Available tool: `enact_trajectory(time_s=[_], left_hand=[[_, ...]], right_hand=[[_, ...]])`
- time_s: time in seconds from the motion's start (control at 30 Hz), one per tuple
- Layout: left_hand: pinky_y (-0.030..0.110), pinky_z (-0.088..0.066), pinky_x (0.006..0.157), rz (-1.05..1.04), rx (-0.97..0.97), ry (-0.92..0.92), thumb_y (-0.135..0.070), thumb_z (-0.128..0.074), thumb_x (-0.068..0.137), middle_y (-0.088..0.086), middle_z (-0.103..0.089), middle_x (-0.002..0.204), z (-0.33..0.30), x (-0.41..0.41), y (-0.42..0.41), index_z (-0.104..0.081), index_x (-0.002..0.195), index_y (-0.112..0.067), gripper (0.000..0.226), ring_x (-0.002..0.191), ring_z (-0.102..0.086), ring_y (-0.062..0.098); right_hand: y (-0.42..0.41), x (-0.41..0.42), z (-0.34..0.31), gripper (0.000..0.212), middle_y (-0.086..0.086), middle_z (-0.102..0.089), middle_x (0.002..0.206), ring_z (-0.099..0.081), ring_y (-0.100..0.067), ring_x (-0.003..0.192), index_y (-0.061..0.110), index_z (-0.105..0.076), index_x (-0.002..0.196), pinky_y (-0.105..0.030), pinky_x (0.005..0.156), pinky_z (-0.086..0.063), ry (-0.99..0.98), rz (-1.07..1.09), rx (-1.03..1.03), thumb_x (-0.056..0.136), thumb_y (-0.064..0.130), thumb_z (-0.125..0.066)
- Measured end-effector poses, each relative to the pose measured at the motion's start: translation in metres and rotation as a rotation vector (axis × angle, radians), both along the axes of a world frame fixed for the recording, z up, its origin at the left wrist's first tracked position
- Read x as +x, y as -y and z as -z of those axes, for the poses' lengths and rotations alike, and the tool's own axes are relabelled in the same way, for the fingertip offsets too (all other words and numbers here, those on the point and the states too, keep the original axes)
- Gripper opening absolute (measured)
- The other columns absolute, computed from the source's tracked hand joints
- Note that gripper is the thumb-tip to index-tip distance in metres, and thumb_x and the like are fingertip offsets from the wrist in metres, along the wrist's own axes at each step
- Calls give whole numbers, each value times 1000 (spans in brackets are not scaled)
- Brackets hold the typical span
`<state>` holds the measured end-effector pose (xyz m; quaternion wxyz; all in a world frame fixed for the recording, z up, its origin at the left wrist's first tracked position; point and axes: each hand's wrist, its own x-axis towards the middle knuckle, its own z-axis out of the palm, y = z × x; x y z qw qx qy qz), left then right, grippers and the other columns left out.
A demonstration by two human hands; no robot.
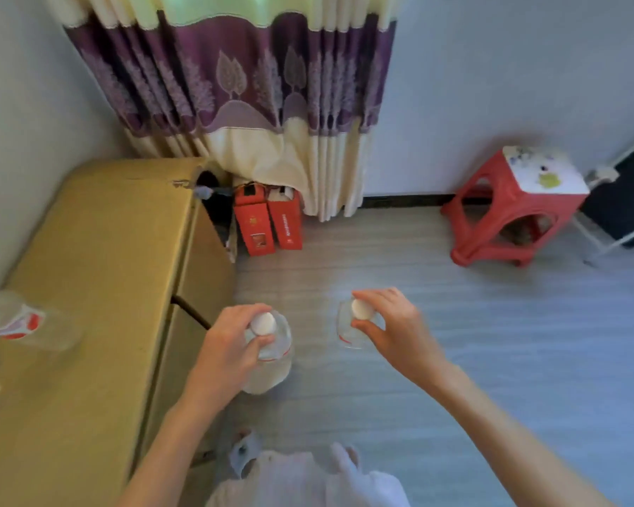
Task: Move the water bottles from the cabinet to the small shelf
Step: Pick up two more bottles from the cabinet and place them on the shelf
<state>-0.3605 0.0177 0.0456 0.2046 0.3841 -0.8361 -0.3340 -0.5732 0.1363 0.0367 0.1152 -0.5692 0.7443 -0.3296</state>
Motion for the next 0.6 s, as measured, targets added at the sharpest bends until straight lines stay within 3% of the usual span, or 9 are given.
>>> enact_trajectory(time_s=[0.23, 0.37, 0.6], left_hand=[[4, -34, 77, 419, 65, -46, -25, -64, 69, -7, -57, 88, -14, -187, -73, -61, 100, -12, 34, 81, -49, 3], [6, -34, 77, 640, 38, -46, -16, -67, 69, -15, -55, 90, -19, -297, -119, -60, 100, -16, 31, 82, -49, -1], [6, -33, 75, 910, 54, -19, -5, -73, 71, -17, -55, 89, -1, -488, -205, -61, 97, -16, 31, 83, -48, 1]], right_hand=[[-144, -128, -1, 40, -11, -67, 95, -48, -13, 92, 1, -63, 104, -11, 85, -33, 10, 402, -55, 77, 30, -57], [-215, -188, 4, 35, -10, -67, 97, -50, -13, 91, 3, -64, 103, -9, 84, -32, 37, 677, -62, 71, 18, -67], [-321, -306, 18, 37, -11, -68, 96, -49, -12, 90, 2, -66, 101, -7, 85, -30, 48, 1043, -36, 68, 17, -68]])
